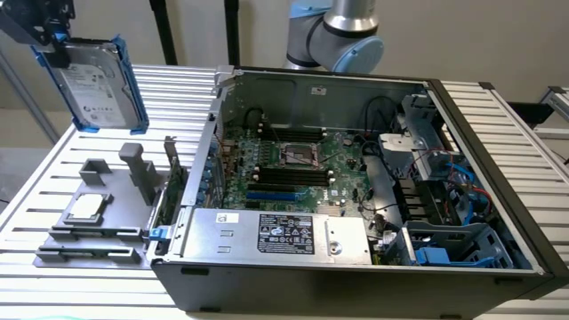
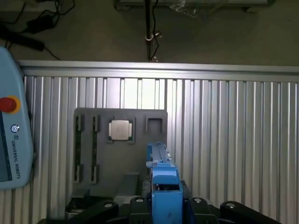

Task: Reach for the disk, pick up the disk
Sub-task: 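Pick up the disk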

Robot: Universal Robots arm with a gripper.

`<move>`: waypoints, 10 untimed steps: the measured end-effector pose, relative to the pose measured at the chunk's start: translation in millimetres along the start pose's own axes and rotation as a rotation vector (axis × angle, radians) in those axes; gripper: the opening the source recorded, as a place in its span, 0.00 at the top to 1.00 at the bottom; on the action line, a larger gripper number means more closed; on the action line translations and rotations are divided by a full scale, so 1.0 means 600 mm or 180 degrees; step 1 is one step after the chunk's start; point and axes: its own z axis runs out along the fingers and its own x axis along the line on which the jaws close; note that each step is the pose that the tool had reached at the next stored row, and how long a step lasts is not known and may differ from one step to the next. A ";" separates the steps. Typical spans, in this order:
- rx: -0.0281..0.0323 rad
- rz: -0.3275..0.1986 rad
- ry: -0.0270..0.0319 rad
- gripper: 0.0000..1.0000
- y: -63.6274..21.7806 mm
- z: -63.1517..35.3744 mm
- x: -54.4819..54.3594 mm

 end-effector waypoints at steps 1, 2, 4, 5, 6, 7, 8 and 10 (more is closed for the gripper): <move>0.0000 -0.0003 -0.0004 0.67 -0.006 -0.008 0.001; 0.0000 -0.0006 -0.0008 0.67 -0.012 -0.016 0.001; 0.0000 -0.0009 -0.0017 0.67 -0.024 -0.031 0.002; 0.0000 -0.0010 -0.0021 0.67 -0.031 -0.039 0.003; -0.0001 -0.0011 -0.0026 0.67 -0.039 -0.046 0.004; 0.0000 -0.0011 -0.0030 0.67 -0.046 -0.054 0.005; -0.0001 -0.0011 -0.0034 0.67 -0.053 -0.060 0.005; -0.0001 -0.0011 -0.0044 0.67 -0.068 -0.073 0.007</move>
